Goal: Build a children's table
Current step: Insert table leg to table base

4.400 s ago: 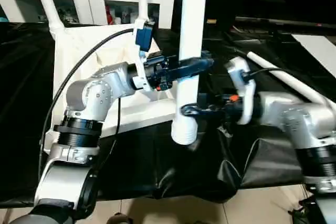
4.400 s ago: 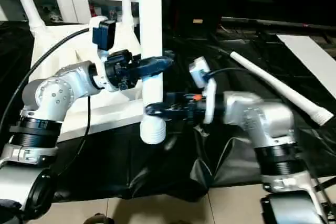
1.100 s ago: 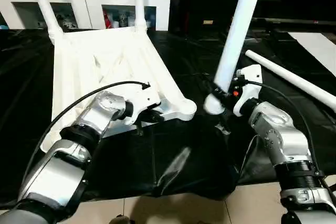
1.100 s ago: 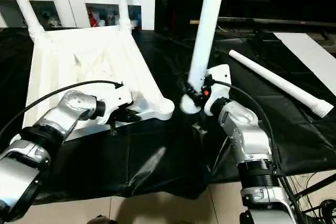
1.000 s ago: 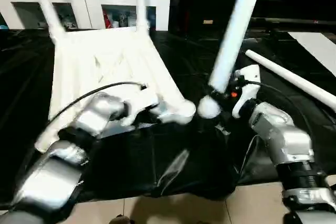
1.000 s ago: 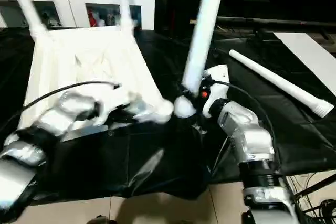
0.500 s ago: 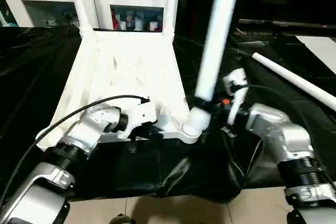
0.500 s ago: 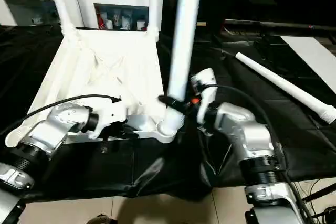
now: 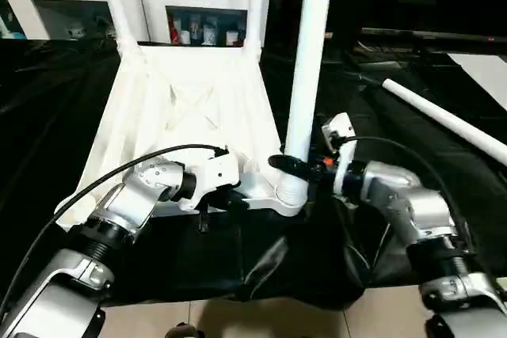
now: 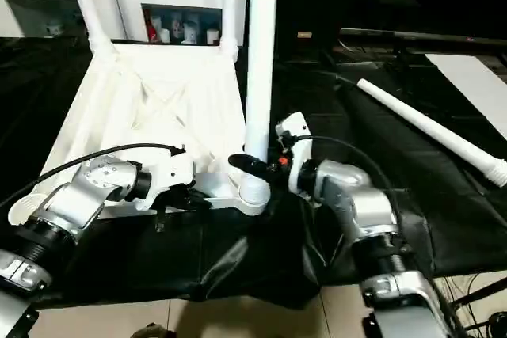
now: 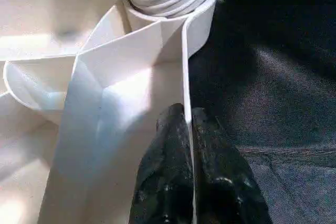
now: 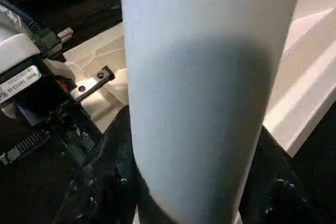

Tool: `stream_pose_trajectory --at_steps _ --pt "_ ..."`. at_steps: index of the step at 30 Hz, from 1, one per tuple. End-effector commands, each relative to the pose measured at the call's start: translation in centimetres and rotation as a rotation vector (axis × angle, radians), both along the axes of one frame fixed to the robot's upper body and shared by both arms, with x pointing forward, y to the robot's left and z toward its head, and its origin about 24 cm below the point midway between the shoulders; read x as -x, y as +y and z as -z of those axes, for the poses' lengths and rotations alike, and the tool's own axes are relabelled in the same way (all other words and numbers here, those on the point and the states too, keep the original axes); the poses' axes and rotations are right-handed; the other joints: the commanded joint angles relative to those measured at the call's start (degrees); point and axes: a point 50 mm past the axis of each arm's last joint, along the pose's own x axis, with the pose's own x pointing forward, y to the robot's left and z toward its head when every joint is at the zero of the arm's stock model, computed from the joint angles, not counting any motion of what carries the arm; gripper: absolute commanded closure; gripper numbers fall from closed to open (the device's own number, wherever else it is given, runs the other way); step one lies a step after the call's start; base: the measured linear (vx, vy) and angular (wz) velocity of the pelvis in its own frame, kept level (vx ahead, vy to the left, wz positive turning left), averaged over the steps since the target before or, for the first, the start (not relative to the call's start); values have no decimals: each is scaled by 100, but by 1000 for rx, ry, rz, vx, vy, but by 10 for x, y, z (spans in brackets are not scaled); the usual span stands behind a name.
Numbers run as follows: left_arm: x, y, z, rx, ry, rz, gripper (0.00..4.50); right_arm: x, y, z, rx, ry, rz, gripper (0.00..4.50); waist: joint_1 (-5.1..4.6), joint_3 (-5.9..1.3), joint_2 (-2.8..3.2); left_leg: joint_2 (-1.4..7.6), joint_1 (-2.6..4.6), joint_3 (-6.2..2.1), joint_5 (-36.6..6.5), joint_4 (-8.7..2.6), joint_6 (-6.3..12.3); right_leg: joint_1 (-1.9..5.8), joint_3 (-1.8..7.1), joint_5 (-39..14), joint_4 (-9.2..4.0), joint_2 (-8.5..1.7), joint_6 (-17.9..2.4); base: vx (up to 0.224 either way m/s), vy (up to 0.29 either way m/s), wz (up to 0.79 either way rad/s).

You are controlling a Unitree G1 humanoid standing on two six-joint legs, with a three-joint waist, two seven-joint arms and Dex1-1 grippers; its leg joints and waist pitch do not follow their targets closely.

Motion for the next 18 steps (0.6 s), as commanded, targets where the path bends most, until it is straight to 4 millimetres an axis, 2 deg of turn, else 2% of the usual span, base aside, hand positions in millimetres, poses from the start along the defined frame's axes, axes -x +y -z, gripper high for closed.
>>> stream_pose_trajectory --at_steps 1,6,10,11,14,15,16,18 --pt "0 -9 -7 90 -7 16 450 -2 -10 5 -6 21 61 264 -40 -416 29 166 129 -86 -1227 -416 -35 229 265 -1241 -443 -330 -1115 0 0 0" --pt "-1 -8 -6 135 -4 -9 450 0 -18 13 -75 35 125 264 -39 -430 39 169 132 -85 -1238 -413 -52 237 264 -1134 -435 -329 -1164 0 0 0" --pt "1 -7 -3 127 2 -13 450 6 -22 21 -115 36 162 264 -41 -433 49 163 123 -82 -1171 -412 11 249 261 -945 -422 -318 -1210 0 0 0" --pt "1 -6 -3 128 3 -16 450 7 -22 22 -120 34 170 264 -38 -426 67 167 129 -81 -1229 -416 10 237 265 -1003 -437 -327 -1203 0 0 0" --pt "1 -5 -2 126 3 -26 450 12 -22 28 -110 18 178 264 -45 -422 74 167 132 -90 -1330 -428 -9 240 258 -1163 -456 -322 -1158 0 0 0" --pt "0 -4 -2 125 2 -32 450 17 -22 33 -98 4 179 264 -41 -420 105 171 137 -94 -1394 -432 -28 228 262 -1238 -465 -330 -1140 0 0 0" --pt "0 -4 -2 125 2 -34 450 19 -21 35 -95 -1 179 264 -48 -418 89 167 136 -96 -1445 -435 -40 229 261 -1297 -473 -324 -1119 0 0 0" --pt "-1 -4 -2 132 5 -43 450 23 -20 39 -102 -8 192 264 -41 -420 97 170 138 -97 -1455 -438 -38 227 263 -1316 -477 -328 -1111 0 0 0"
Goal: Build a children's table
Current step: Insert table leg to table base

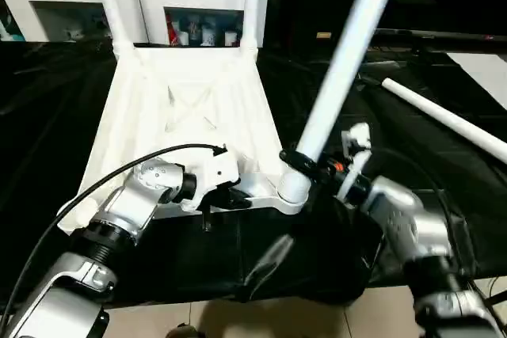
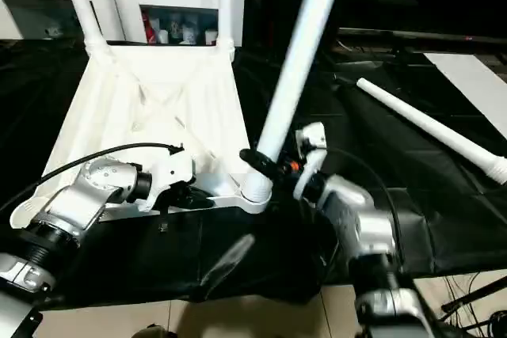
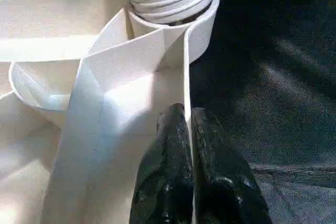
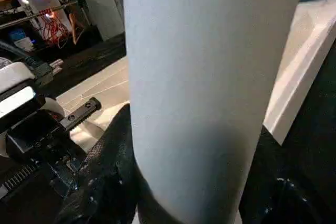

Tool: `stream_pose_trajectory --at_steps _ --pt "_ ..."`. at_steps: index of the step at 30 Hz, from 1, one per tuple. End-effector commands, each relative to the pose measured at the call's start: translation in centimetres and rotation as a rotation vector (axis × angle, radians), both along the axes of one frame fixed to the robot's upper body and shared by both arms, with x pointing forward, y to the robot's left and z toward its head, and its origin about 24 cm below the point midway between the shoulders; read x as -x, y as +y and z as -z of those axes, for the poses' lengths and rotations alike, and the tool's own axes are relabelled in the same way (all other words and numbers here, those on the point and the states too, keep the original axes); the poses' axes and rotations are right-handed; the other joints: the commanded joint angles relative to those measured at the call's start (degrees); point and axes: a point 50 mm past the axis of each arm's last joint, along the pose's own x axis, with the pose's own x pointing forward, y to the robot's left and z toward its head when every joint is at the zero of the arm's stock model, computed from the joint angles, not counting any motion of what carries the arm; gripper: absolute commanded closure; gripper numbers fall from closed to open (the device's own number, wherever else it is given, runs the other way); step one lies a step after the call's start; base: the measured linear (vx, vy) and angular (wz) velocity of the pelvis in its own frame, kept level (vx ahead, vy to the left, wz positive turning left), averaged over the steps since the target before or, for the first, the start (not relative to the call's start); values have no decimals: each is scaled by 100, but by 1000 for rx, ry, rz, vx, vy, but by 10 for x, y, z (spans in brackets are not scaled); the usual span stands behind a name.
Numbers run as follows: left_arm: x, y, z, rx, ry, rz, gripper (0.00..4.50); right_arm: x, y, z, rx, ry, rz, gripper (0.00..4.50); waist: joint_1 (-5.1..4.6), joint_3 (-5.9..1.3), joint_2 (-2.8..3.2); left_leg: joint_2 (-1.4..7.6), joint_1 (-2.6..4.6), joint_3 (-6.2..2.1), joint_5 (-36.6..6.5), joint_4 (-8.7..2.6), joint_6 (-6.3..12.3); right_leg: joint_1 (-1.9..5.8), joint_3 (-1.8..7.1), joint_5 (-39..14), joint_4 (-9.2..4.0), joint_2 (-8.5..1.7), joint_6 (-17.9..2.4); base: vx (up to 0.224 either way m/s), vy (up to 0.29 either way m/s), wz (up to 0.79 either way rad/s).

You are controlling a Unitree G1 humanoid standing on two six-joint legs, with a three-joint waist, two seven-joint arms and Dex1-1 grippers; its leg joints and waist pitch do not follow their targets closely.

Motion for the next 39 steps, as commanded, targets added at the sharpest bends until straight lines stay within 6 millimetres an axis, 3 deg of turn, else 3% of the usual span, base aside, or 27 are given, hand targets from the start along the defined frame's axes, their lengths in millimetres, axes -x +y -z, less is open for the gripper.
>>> stream_pose_trajectory --at_steps 1,8,14,20,28,39 --pt "-1 -3 -5 79 -12 -11 450 8 -8 20 59 67 47 264 -43 -395 55 169 132 -99 -1474 -437 -40 225 264 -1338 -475 -328 -1105 0 0 0" --pt "-2 -1 -4 66 -14 -19 450 13 -5 25 104 23 36 264 -55 -381 81 169 138 -108 -1649 -455 -60 210 264 -1547 -507 -323 -1057 0 0 0" --pt "-4 -2 -4 64 -18 -34 450 21 0 29 157 10 -35 264 -75 -359 50 172 154 -122 -1870 -479 -73 203 269 -1961 -557 -330 -951 0 0 0" --pt "-4 -2 -3 64 -16 -33 450 24 1 35 154 34 -34 264 -66 -366 52 172 154 -117 -1796 -478 -36 199 271 -1856 -551 -327 -974 0 0 0" --pt "-2 1 -2 22 -10 6 450 25 10 40 284 115 -254 264 -88 -355 38 170 152 -128 -1878 -489 -53 201 269 -2077 -572 -327 -912 0 0 0" --pt "0 2 -2 18 -3 24 450 30 8 47 330 170 -373 264 -97 -362 26 188 187 -128 -2023 -510 -92 194 271 -1935 -577 -330 -1002 0 0 0"
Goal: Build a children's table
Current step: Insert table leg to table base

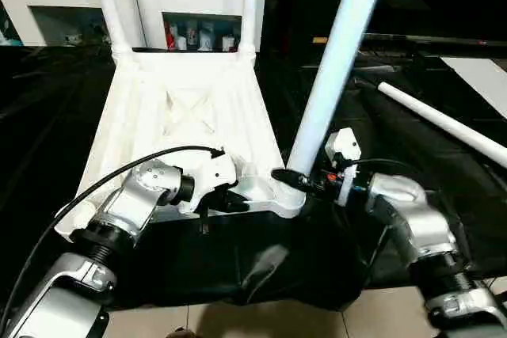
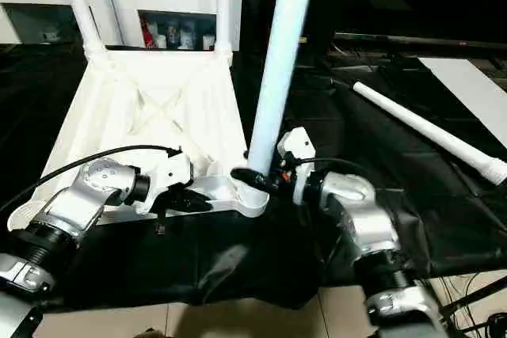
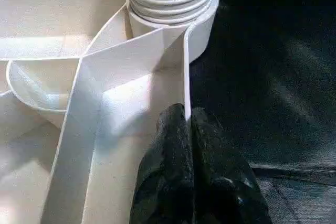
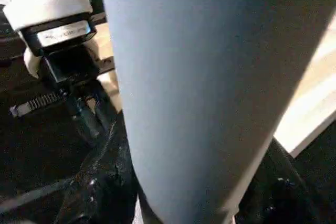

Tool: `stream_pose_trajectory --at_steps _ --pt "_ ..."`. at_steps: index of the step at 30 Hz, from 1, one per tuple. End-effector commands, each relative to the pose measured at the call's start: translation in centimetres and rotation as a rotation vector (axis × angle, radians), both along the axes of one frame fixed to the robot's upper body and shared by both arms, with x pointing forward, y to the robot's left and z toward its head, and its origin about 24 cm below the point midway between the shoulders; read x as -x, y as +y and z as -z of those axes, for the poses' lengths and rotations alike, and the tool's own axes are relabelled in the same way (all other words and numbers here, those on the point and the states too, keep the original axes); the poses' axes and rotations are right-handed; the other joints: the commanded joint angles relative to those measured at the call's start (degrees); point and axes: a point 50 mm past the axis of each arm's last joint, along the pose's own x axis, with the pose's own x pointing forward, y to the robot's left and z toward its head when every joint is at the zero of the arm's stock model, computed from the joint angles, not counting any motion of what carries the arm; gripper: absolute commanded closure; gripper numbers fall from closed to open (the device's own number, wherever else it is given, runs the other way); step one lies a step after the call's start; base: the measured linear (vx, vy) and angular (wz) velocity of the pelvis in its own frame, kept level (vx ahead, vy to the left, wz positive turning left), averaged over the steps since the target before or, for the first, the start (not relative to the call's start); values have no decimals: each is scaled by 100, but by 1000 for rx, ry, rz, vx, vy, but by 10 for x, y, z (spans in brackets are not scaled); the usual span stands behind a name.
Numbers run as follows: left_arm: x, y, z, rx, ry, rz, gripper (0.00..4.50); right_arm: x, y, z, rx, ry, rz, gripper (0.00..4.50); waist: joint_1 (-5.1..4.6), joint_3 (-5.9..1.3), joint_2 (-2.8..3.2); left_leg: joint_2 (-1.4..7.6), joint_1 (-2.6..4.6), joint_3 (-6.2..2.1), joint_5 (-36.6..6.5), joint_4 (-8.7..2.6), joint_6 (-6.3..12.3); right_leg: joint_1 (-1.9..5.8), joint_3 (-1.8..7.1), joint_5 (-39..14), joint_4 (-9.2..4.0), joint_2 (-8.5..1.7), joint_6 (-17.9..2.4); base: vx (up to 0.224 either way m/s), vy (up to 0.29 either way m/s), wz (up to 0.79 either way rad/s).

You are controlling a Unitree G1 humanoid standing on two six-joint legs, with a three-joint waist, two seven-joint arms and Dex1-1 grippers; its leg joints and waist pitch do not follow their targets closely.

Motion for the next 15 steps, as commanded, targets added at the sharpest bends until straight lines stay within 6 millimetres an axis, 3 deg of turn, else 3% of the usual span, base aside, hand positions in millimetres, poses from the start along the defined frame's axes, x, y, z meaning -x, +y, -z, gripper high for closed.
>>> stream_pose_trajectory --at_steps 1,14,15 --pt "-1 -6 -6 36 -34 26 450 28 0 53 89 260 -76 264 -51 -298 67 194 127 -130 -2026 -464 -100 136 268 -1931 -534 -335 -1020 0 0 0" --pt "7 -8 -9 57 10 136 450 37 -10 56 89 251 -144 264 -37 -317 80 208 172 -128 -2058 -515 -73 166 266 -1774 -559 -331 -1064 0 0 0" --pt "5 -7 -9 51 -2 118 450 35 -9 56 93 240 -128 264 -32 -317 51 208 170 -129 -2067 -516 -75 166 264 -1821 -560 -337 -1058 0 0 0"
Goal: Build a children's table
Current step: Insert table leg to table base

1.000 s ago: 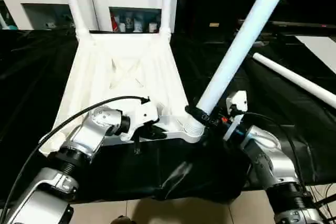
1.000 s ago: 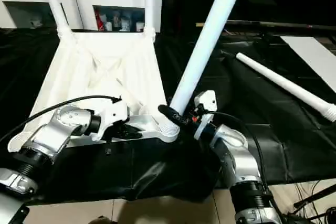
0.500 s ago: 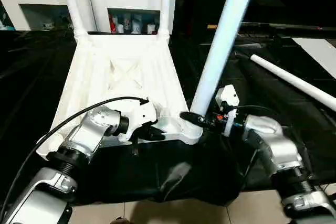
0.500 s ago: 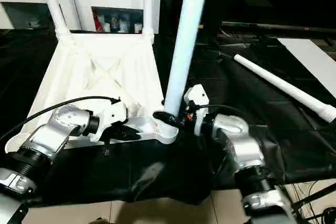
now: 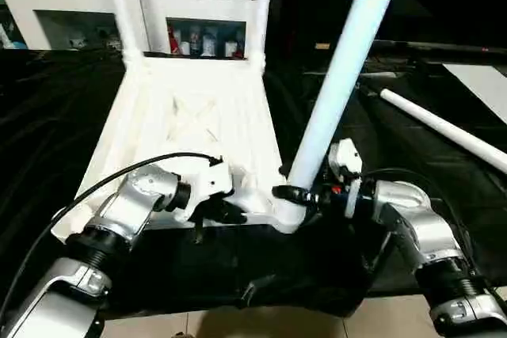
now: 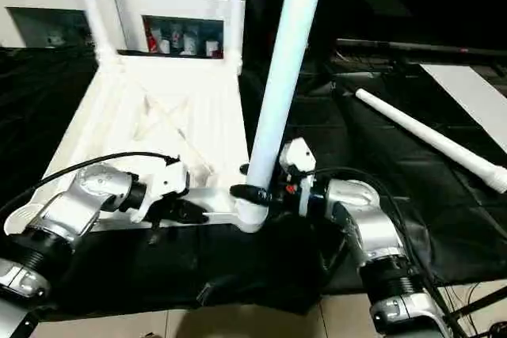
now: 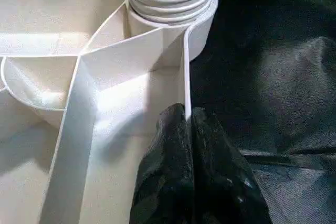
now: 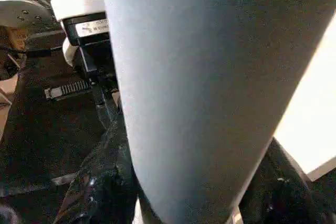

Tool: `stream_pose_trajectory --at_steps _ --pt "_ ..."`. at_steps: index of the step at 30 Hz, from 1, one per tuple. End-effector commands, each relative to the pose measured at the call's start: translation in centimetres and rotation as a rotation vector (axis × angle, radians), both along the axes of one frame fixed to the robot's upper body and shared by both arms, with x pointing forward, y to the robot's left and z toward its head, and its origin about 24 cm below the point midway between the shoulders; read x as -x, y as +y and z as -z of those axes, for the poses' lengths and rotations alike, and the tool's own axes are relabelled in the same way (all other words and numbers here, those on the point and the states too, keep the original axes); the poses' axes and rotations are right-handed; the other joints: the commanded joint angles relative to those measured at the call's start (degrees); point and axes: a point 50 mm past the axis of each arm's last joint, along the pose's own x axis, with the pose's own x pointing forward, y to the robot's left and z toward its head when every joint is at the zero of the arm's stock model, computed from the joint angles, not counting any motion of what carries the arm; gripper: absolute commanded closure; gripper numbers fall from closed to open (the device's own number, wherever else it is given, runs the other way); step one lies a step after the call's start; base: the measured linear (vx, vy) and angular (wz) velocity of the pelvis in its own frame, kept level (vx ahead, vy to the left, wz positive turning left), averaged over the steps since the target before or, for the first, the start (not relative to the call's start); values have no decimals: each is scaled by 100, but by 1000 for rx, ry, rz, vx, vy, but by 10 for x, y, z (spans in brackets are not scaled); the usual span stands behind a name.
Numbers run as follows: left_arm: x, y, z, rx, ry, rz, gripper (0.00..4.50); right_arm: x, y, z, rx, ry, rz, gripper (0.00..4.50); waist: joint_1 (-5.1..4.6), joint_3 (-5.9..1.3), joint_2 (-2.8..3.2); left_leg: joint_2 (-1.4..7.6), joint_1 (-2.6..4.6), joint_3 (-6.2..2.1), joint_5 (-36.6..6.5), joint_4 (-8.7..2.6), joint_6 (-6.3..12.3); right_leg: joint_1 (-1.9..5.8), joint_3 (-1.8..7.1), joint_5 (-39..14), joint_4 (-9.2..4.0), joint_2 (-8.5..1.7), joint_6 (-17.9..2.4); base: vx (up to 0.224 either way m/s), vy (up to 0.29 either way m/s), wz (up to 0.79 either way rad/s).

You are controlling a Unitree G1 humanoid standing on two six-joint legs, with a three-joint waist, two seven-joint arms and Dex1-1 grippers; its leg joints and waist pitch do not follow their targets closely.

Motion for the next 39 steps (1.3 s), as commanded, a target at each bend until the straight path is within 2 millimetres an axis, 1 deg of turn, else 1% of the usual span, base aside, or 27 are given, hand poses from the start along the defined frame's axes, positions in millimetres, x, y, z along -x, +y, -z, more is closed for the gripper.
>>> stream_pose_trajectory --at_steps 1,5,8,10,12,13,14,15,16,17,18,19,20,21,22,23,24,25,26,27,28,29,30,32,34,37,39 --pt "-4 -11 -14 50 -66 36 450 22 -5 51 126 220 -8 264 -62 -230 68 215 109 -131 -2079 -442 -97 92 270 -1867 -501 -349 -1049 0 0 0" --pt "-9 -8 -13 38 -89 -37 450 13 -5 57 150 185 128 264 -87 -202 63 212 121 -154 -2367 -456 -172 59 261 -2312 -544 -355 -956 0 0 0" --pt "-17 -3 -10 5 -106 -172 450 -1 -7 64 210 162 346 264 -180 -157 73 194 153 -207 -2841 -458 -321 -3 223 -3230 -633 -379 -689 -35 -1 -3" --pt "-21 -4 -10 21 -91 -247 450 -8 -8 68 224 174 462 265 -326 -110 107 152 245 -293 -3415 -418 -394 -55 67 -4108 -796 -368 -333 -78 14 -10" --pt "-22 -6 -10 22 -82 -293 450 -12 -9 70 229 192 541 265 -448 -121 170 171 214 -382 -3693 -457 -399 41 -60 -3989 -836 -375 -297 -72 32 -15" --pt "-26 -10 -10 27 -69 -382 450 -17 -10 73 241 220 637 265 -546 -116 230 219 129 -462 -4034 -569 -448 180 -175 -3528 -781 -341 -345 -47 58 -25" --pt "-26 -10 -10 27 -69 -382 450 -17 -10 73 241 220 637 265 -567 -115 290 260 89 -520 -4375 -676 -487 275 -224 -3053 -704 -317 -453 -47 58 -25" --pt "-30 -16 -10 37 -51 -505 450 -22 -11 76 257 259 748 265 -621 -91 277 285 90 -517 -4568 -726 -516 277 -218 -2711 -635 -327 -581 -46 47 -19" --pt "-30 -28 -11 54 -23 -553 450 -26 -9 78 257 300 836 265 -614 -58 281 253 194 -464 -4731 -699 -509 175 -253 -2911 -717 -302 -586 -61 16 -4" --pt "-30 -28 -11 54 -23 -553 450 -26 -9 78 257 300 836 265 -614 -58 281 253 194 -464 -4731 -699 -509 175 -253 -2911 -717 -302 -586 -61 16 -4" --pt "-29 -32 -12 63 -14 -563 450 -27 -8 78 258 314 863 265 -707 2 275 171 359 -416 -4802 -566 -414 49 -474 -3629 -990 -283 -347 -66 -6 2" --pt "-26 -42 -13 65 -7 -556 450 -30 -4 78 266 322 884 265 -705 14 364 288 30 -423 -5066 -843 -405 426 -562 -3211 -576 -206 -289 -92 -8 -8" --pt "-26 -42 -13 64 -8 -555 450 -30 -3 78 267 323 885 265 -467 78 484 436 -573 -291 -5671 -1424 -525 915 -499 -2329 584 -60 -438 -92 -8 -8" --pt "-25 -51 -14 61 -29 -548 450 -33 2 76 264 330 907 265 116 -36 399 297 -676 196 -5216 -1309 -309 820 -219 -1681 797 87 -275 -75 -16 4" --pt "-26 -53 -15 64 -32 -554 450 -35 5 75 262 329 913 265 -144 -163 125 212 -303 166 -3985 -1028 -149 645 231 -2788 733 -81 -112 37 -143 2" --pt "-26 -54 -15 65 -32 -557 450 -36 7 75 262 329 917 265 -132 -2 -49 46 529 -282 -1609 831 -157 -589 617 -6707 -1122 -1263 -156 37 -143 2" --pt "-28 -55 -15 56 -47 -568 450 -38 11 73 266 323 923 265 -160 -135 -78 -244 -435 -739 -483 789 8 367 732 -5922 -637 -1010 -339 120 -143 -41" --pt "-29 -55 -15 50 -52 -575 450 -39 13 72 260 321 919 265 -105 -183 41 -9 -580 -663 -152 31 -291 519 357 -2739 -195 -530 -684 99 -13 -38" --pt "-30 -54 -15 45 -55 -581 450 -40 15 71 258 320 919 265 -114 -285 139 34 -232 -594 83 -82 -366 335 217 -1219 -79 -274 -860 99 -13 -38" --pt "-32 -51 -14 29 -72 -591 450 -41 17 70 258 315 915 265 -226 -297 225 156 138 -569 15 -144 -42 152 183 324 -27 -220 -1287 0 0 0" --pt "-32 -50 -14 24 -76 -596 450 -41 18 70 259 312 913 265 -300 -299 230 191 40 -576 71 -183 57 233 197 839 30 -209 -1449 0 0 0" --pt "-32 -49 -15 20 -74 -606 450 -42 19 69 260 308 911 265 -316 -309 240 181 -46 -531 101 -231 142 349 175 1091 -2 -245 -1522 0 0 0" --pt "-33 -46 -15 12 -82 -622 450 -43 21 68 257 302 904 265 -311 -271 230 161 -67 -439 -524 -315 175 392 179 757 -143 -303 -1577 0 0 0" --pt "-34 -44 -16 6 -86 -634 450 -44 22 68 259 300 903 265 -287 -223 209 178 11 -370 -1278 -374 23 361 206 -254 -285 -331 -1520 0 0 0" --pt "-34 -42 -16 3 -82 -645 450 -44 23 67 267 285 884 265 -289 -197 176 178 1 -354 -1544 -422 -96 369 221 -1068 -357 -332 -1347 0 0 0" --pt "-34 -40 -16 1 -86 -647 450 -44 23 67 275 275 871 265 -286 -211 172 184 -10 -333 -1385 -451 -124 366 239 -1259 -400 -333 -1174 0 0 0" --pt "-34 -40 -16 1 -89 -647 450 -44 23 67 281 271 863 265 -287 -204 159 186 -21 -318 -1180 -460 -112 358 267 -966 -375 -312 -1128 0 0 0"
